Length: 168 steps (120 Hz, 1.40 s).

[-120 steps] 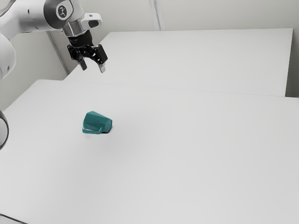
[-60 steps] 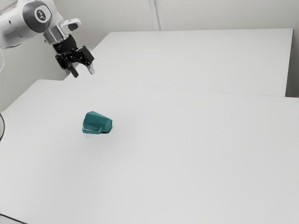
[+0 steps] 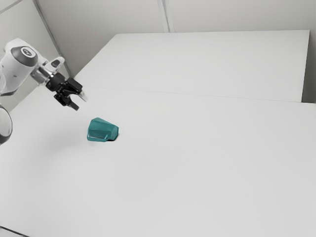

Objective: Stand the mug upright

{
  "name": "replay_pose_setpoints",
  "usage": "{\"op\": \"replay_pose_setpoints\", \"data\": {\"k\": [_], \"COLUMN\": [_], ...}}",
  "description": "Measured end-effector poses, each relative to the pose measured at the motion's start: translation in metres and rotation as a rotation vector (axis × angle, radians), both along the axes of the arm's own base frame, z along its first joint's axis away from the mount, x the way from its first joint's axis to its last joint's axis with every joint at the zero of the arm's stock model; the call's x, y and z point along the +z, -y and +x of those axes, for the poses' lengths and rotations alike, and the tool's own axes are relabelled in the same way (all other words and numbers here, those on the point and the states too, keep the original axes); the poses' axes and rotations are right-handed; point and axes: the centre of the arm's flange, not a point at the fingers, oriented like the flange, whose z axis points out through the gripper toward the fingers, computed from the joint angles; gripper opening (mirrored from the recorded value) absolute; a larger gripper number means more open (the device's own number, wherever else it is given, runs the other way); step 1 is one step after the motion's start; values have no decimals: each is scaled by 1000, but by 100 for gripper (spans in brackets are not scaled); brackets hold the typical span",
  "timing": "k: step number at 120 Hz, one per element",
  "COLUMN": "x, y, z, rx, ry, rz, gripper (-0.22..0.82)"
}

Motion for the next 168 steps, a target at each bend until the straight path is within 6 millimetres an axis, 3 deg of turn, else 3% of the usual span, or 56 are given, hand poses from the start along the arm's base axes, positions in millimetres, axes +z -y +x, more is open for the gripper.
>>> {"op": "replay_pose_setpoints", "data": {"k": [15,46,96,101,119,130,144,168], "x": [-41,-89,-116,-117,-117,-115,-110,-97], "y": [-15,-19,3,4,4,4,6,19], "z": [2,9,12,12,13,13,14,19], "rx": [-9,-29,-56,-59,-67,-72,-82,-115], "ry": [3,47,86,88,99,107,119,138], "rz": [-51,-117,-202,-204,-205,-205,-203,-199], "gripper": [60,60,60,55,17,2,-7,-14]}}
